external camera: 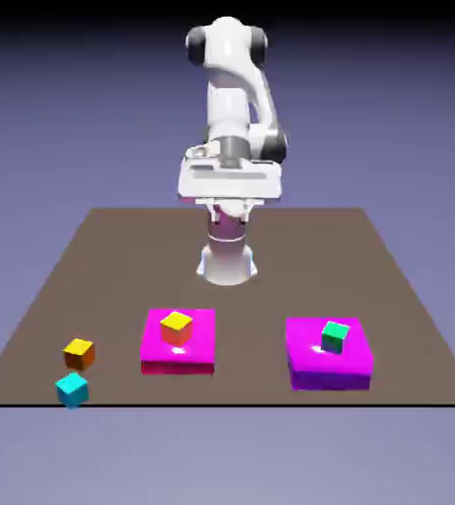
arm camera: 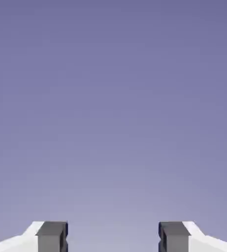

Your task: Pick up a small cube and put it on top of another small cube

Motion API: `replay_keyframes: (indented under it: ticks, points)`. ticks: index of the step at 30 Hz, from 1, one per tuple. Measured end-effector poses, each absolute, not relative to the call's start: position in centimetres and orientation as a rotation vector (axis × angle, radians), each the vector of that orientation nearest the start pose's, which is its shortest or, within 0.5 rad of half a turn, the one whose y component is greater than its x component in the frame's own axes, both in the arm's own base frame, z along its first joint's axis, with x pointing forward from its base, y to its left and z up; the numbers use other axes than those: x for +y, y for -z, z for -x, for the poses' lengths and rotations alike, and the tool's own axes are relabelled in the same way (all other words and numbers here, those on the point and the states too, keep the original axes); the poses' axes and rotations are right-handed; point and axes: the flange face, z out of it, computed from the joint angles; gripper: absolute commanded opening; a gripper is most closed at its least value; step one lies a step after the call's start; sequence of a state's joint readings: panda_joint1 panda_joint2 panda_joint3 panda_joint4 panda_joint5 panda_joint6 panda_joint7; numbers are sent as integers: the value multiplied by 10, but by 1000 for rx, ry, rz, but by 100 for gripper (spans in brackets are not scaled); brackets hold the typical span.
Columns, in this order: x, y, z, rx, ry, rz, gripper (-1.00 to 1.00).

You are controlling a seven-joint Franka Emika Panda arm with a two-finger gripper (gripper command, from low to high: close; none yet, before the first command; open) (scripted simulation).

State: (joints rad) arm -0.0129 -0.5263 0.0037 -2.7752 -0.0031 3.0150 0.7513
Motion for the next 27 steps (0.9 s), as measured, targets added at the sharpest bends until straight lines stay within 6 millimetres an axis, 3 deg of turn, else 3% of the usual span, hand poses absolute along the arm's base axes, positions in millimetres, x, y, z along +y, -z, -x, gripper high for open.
replay_keyframes:
  ticks: [8,16,21,27]
  points:
    - [-69,-419,-472,1308,790,2555,0]
    - [-157,-358,-523,1633,528,2532,0]
    - [-214,-308,-542,1817,347,2483,0]
    - [-287,-239,-546,2033,118,2376,0]
